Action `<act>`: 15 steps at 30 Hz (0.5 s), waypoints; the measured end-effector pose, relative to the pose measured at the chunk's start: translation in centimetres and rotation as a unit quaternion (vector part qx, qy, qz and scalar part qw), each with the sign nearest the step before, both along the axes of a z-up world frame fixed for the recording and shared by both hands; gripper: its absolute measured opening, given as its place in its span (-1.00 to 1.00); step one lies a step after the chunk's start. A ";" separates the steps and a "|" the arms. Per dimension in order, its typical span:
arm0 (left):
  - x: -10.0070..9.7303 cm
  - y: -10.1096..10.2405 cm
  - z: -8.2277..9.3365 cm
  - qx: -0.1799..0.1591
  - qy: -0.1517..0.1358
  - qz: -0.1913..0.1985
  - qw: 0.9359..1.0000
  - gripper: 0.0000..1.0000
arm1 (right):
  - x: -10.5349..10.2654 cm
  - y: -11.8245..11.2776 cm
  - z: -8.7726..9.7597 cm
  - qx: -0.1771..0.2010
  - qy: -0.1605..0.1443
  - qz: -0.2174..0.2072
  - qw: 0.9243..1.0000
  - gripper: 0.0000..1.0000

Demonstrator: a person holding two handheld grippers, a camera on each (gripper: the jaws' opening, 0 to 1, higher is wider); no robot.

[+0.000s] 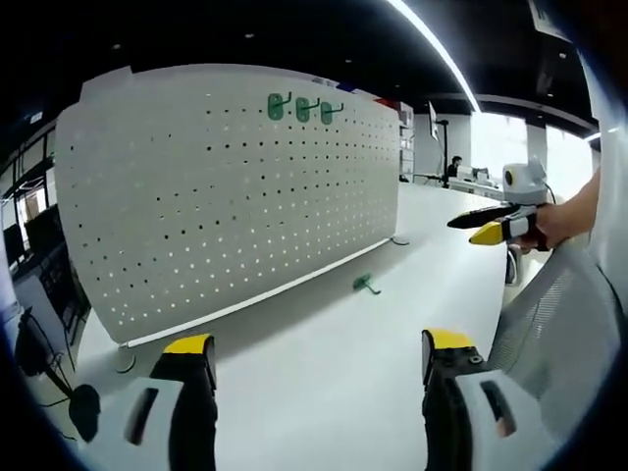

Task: Insert the hook assembly into the mounting plate slot until the hook locks in place.

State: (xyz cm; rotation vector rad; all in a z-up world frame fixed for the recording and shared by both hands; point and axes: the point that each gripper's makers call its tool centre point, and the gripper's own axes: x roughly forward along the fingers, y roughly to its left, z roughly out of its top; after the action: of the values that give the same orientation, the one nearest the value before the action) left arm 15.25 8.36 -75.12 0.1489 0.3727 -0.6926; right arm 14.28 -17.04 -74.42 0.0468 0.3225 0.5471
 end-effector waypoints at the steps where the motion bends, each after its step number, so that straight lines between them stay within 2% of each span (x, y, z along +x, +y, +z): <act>1: 0.1 -0.2 0.1 0.000 -0.002 -0.004 1.000 0.80 | 0.0 0.0 0.0 0.000 0.000 0.001 1.000 0.46; 7: 0.5 -0.8 0.2 0.013 -0.002 -0.023 1.000 0.77 | 0.0 0.0 -0.2 0.000 0.004 0.001 1.000 0.45; 11: 0.8 -1.1 -0.2 0.041 -0.004 -0.045 0.998 0.76 | 0.0 0.0 -0.2 0.002 0.006 0.001 1.000 0.45; 15: 1.1 -1.7 0.1 0.051 -0.011 -0.059 0.997 0.76 | 0.0 0.1 -0.3 0.002 0.007 0.002 1.000 0.45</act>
State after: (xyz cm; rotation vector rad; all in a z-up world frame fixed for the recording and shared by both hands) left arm 16.36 6.69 -74.98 0.2777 0.3808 -0.7881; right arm 14.25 -16.94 -74.74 0.0538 0.3360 0.5524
